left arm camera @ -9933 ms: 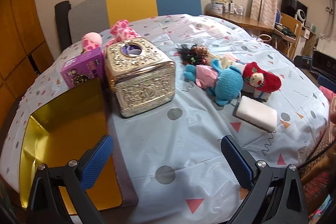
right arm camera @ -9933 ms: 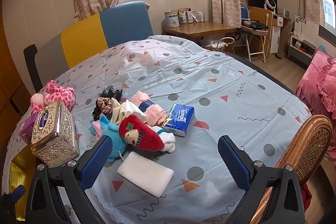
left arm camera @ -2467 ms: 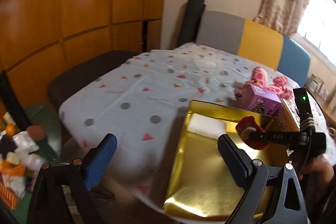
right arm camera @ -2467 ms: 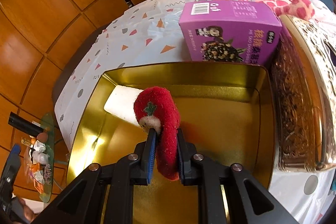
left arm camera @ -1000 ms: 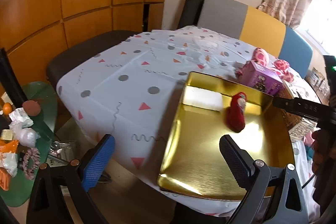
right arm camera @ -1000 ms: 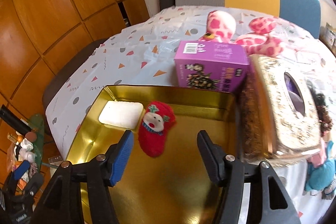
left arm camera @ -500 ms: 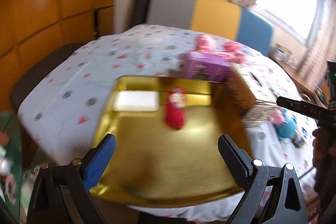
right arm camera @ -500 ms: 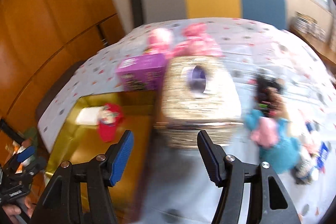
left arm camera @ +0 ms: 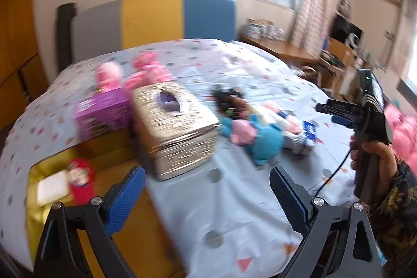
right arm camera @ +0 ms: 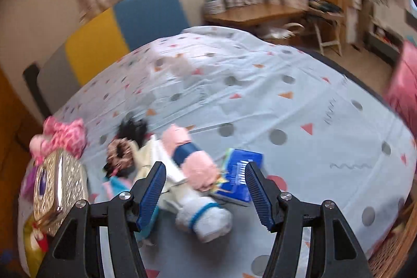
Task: Organize soft objects
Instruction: 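Move both grippers back toward the pile of soft items, then grasp the blue plush toy with the left gripper while the right gripper grasps the brown scrunchie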
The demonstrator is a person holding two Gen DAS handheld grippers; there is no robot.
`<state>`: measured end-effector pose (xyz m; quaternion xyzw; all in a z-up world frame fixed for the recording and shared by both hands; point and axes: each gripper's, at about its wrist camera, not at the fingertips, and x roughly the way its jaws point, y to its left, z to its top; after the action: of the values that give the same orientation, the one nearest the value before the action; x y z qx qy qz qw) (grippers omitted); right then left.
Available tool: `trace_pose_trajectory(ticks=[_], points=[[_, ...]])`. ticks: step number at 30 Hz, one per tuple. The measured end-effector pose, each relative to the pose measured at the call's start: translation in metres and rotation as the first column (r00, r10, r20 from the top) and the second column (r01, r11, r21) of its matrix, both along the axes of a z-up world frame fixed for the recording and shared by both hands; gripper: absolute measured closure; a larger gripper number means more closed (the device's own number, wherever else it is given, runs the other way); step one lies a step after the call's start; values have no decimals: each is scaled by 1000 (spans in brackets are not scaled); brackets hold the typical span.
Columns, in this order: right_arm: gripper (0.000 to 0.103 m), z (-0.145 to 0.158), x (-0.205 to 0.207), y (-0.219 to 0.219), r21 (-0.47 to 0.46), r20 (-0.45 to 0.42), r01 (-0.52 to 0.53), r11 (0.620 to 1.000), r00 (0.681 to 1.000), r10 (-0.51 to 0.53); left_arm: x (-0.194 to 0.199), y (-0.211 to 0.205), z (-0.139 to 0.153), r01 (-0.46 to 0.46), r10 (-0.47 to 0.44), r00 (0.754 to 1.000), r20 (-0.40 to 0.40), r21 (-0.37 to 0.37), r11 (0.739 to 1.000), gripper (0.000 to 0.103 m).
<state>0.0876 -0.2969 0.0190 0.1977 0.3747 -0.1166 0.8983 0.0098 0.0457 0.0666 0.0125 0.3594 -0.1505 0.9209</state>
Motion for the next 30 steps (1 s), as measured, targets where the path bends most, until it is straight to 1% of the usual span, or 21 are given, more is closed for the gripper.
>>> trace_pose_trajectory(ticks=[1,2,3,5,7,10,14,15,16,18,19,23,24,25,27,28,29,30], points=[[39,-3,-1,-8,46,-6,24,999,1000,-24,7,-14,-1,24,-24,1000,-7,7,1000,6],[39,-4,-2,-15,99,7,40,994,999,-41,14,-27,-2,43,-43,999,-17,8,999,6],[39,-4,-4,-22,126,18,54,991,998,-56,20,-37,-4,62,-62,998,-29,1,998,7],[39,-3,-7,-26,139,25,65,988,997,-69,35,-57,-10,87,-88,994,-66,-17,996,8],[39,-6,-6,-30,177,23,55,983,998,-60,47,-76,-17,106,-110,988,-106,-45,993,8],[39,-11,1,-33,211,17,37,977,999,-42,65,-103,-29,118,-126,980,-156,-62,991,8],[38,-12,0,-35,240,34,28,970,999,-37,92,-136,-52,104,-112,966,-232,-46,993,7],[35,-13,0,-36,252,36,27,967,999,-37,98,-139,-56,93,-101,964,-245,-44,995,6],[35,-13,0,-37,263,38,28,965,999,-39,107,-145,-61,81,-89,962,-257,-42,996,5],[35,-14,0,-38,280,41,22,960,999,-35,119,-151,-66,62,-67,962,-263,-27,998,4],[35,-14,0,-38,287,42,19,958,999,-32,126,-156,-71,46,-47,962,-267,-9,999,4],[35,-15,1,-38,304,44,4,953,999,-18,151,-167,-91,13,-3,955,-298,32,999,4],[35,-15,2,-37,307,44,0,952,999,-15,155,-170,-95,11,3,954,-298,44,999,6],[35,-16,2,-36,309,44,-4,951,999,-11,161,-173,-101,13,5,955,-298,58,998,7],[35,-16,2,-36,310,42,-7,951,999,-7,166,-178,-112,35,-8,952,-305,85,996,37],[35,-17,3,-36,310,42,-7,951,999,-6,166,-181,-121,56,-21,949,-315,101,993,37],[35,-17,3,-36,311,41,-8,950,999,-5,164,-181,-127,77,-42,943,-330,93,993,44],[35,-17,3,-36,313,40,-9,950,999,-4,161,-181,-129,84,-49,945,-324,95,992,47]])
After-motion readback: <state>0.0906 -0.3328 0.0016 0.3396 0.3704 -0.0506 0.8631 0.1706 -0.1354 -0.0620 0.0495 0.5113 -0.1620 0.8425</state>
